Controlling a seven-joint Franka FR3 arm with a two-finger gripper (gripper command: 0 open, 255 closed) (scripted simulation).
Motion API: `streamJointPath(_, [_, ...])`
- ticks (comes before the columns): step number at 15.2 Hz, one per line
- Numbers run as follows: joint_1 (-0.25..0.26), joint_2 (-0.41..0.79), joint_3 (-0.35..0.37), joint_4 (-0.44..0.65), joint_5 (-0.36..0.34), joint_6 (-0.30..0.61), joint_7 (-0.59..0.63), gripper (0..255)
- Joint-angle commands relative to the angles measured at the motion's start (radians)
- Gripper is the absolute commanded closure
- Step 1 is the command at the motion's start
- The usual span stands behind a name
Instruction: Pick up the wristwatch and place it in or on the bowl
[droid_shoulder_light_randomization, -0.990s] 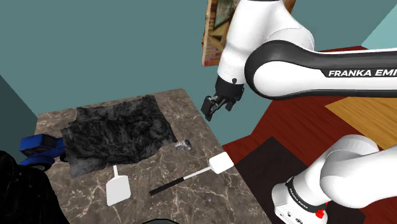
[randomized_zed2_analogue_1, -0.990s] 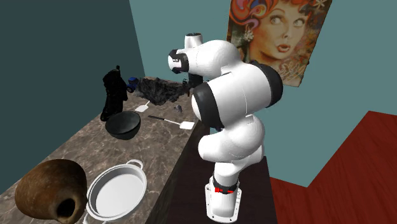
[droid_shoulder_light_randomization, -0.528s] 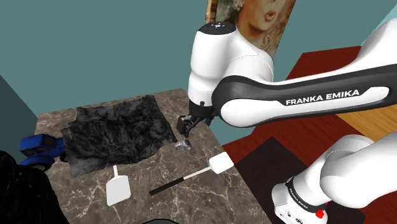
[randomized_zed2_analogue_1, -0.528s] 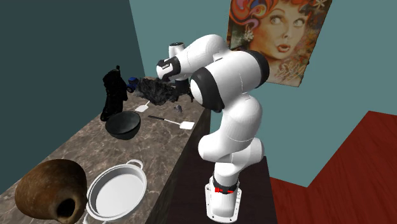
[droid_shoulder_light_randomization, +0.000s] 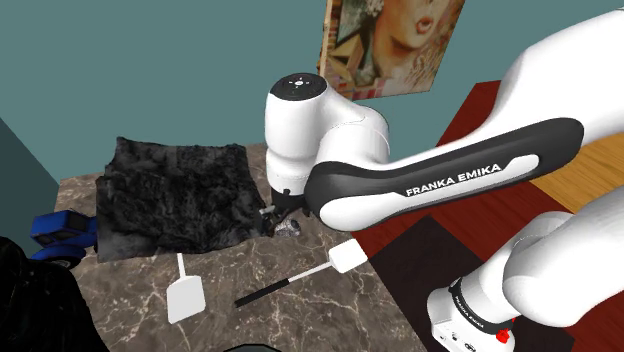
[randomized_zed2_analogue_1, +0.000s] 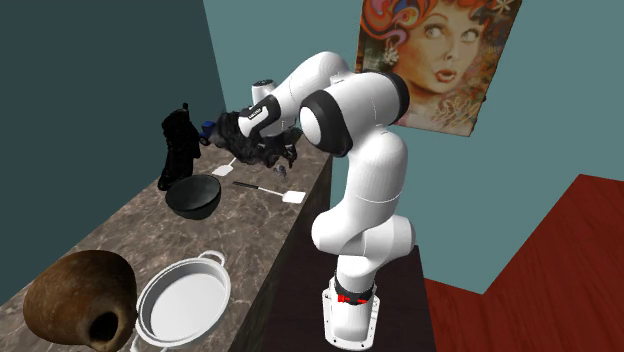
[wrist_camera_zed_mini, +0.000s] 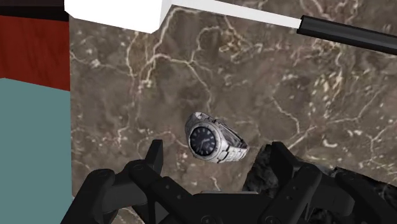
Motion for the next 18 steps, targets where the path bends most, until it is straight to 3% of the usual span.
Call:
streamJointPath(1, [-0.002, 0.025, 0.004, -0.01, -0.017, 0.03, 0.014, 0])
streamJointPath(3, [-0.004, 0.049, 0.007, -0.026, -0.037, 0.065, 0.028, 0])
streamJointPath(11, [-0.005, 0.049, 0.007, -0.026, -0.036, 0.065, 0.028, 0])
streamJointPath(12, [-0.005, 0.049, 0.007, -0.025, -0.036, 0.064, 0.027, 255])
streamJointPath(18, [-0.009, 0.051, 0.003, -0.033, -0.039, 0.075, 0.021, 255])
